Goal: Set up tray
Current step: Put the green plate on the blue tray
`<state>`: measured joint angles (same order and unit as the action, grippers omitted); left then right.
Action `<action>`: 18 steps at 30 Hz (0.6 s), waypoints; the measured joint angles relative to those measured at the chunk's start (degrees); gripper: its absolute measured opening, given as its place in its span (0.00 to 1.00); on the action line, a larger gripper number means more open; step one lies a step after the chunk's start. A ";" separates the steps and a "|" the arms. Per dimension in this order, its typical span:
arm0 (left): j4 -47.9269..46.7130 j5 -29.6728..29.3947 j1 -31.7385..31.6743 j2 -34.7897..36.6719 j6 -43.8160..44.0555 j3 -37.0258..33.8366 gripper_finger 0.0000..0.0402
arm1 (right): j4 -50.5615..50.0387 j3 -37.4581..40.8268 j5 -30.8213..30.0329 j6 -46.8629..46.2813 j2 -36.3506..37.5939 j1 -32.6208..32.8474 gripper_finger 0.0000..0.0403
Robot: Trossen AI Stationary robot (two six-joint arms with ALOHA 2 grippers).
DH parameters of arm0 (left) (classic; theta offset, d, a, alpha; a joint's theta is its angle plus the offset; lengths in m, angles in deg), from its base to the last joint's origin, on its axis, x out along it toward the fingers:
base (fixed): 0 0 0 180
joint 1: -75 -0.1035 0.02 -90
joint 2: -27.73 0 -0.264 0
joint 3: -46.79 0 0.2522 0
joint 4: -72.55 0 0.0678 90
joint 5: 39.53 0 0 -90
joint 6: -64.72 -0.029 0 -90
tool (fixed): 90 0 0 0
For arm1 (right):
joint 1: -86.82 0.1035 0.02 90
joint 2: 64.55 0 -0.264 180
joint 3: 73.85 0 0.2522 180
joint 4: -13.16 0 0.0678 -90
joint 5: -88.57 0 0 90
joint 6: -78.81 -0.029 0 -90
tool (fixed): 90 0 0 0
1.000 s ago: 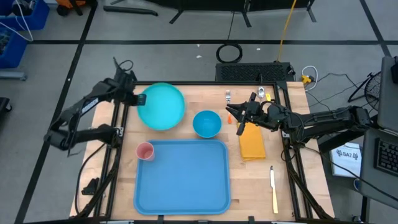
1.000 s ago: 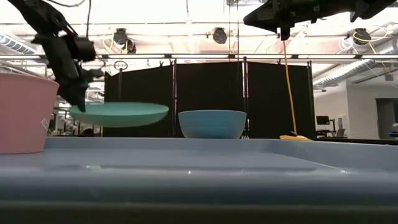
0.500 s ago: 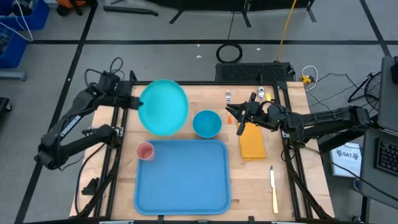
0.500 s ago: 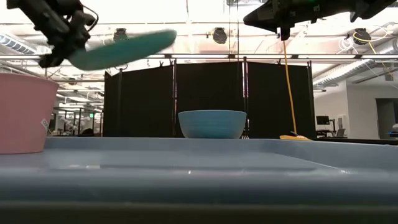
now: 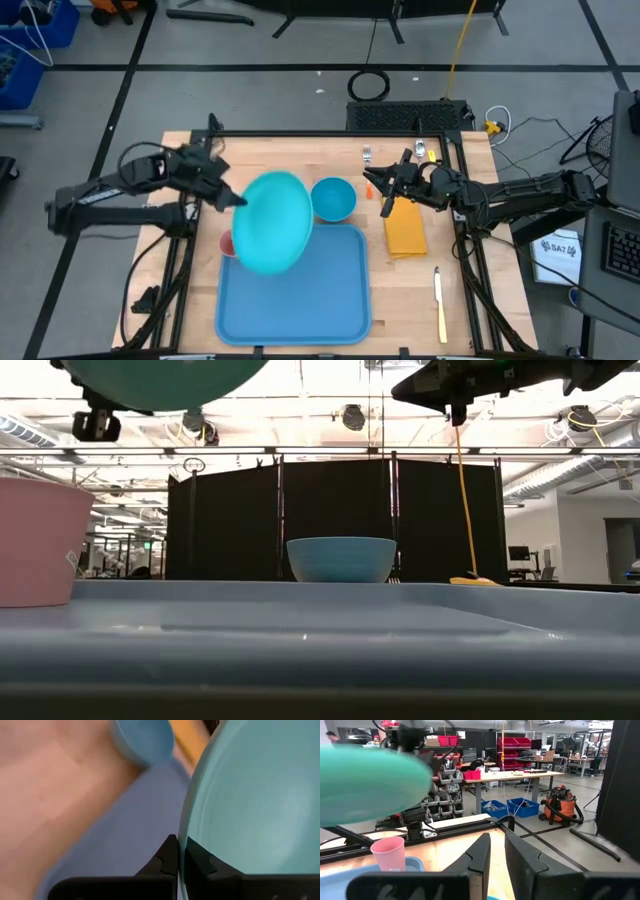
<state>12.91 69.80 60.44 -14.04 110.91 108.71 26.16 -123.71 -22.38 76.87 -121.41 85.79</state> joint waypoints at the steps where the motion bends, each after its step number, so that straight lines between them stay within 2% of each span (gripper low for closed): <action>1: -0.34 -1.52 2.83 -0.96 1.37 0.00 0.02 | 0.01 0.00 -0.07 0.00 0.01 0.00 0.12; 5: 0.31 -7.01 13.91 -6.38 7.23 0.00 0.02 | 0.00 0.00 -0.20 0.00 0.01 0.00 0.12; 9: 7.37 -7.49 22.30 -13.07 10.56 0.00 0.02 | 0.11 0.00 -0.20 0.00 -0.02 0.00 0.12; 12: 10.46 -8.62 26.05 -17.56 12.99 0.00 0.02 | 0.55 0.00 -0.20 0.00 -0.01 0.00 0.12; 18: 9.10 -9.92 30.74 -26.17 16.40 -0.02 0.02 | 0.87 0.00 -0.20 0.00 0.01 0.00 0.12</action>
<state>22.01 59.88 91.18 -40.21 127.30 108.69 27.03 -123.71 -22.58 76.87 -121.41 85.79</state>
